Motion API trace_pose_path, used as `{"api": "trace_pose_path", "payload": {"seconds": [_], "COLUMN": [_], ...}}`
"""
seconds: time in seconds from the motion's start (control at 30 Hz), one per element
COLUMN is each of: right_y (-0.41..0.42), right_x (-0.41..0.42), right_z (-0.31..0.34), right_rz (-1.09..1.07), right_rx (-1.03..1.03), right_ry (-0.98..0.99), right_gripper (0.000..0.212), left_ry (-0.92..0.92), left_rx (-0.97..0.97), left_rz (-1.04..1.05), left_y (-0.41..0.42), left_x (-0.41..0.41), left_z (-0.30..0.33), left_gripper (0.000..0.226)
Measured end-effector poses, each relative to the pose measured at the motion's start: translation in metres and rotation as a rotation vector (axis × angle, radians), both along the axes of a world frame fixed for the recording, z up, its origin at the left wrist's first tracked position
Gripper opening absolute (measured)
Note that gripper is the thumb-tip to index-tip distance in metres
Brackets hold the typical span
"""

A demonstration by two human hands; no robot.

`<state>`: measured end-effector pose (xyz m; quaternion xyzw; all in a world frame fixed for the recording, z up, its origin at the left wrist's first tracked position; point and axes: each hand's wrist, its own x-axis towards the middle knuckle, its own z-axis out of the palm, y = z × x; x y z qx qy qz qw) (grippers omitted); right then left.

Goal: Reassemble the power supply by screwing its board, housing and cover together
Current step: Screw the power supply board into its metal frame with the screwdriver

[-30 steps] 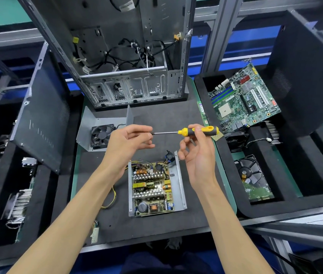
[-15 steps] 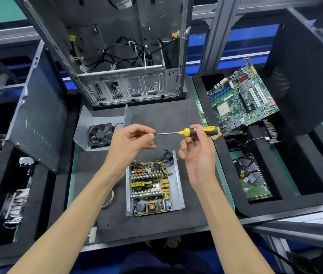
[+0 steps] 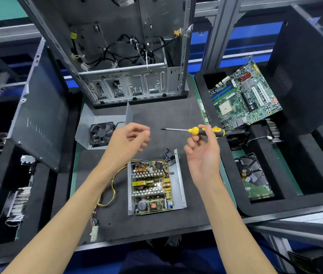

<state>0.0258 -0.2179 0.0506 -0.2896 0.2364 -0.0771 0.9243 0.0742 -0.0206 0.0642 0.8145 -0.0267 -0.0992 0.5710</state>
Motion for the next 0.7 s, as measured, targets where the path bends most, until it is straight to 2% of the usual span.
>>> {"api": "trace_pose_path", "payload": {"seconds": [0.1,0.27,0.33,0.53,0.7], "right_y": [-0.004,-0.005,-0.005,-0.007,-0.010], "right_x": [0.001,0.003,0.003,0.003,0.007], "right_z": [-0.004,-0.008,-0.008,-0.007,-0.006], "right_rz": [-0.029,-0.039,-0.037,-0.040,-0.026], "right_rx": [0.067,0.124,0.118,0.047,-0.070], "right_ry": [0.012,0.022,0.018,0.011,-0.006], "right_gripper": [0.023,0.022,0.022,0.022,0.018], "left_ry": [-0.026,-0.007,0.025,-0.033,-0.014], "left_rx": [0.341,0.639,0.657,0.588,0.679], "left_rz": [-0.161,-0.404,-0.452,-0.434,-0.450], "left_y": [-0.005,-0.034,-0.044,-0.044,-0.030], "left_x": [-0.001,0.001,0.004,0.007,0.005], "left_z": [-0.017,-0.039,-0.045,-0.045,-0.040], "left_gripper": [0.011,0.050,0.058,0.037,0.028]}}
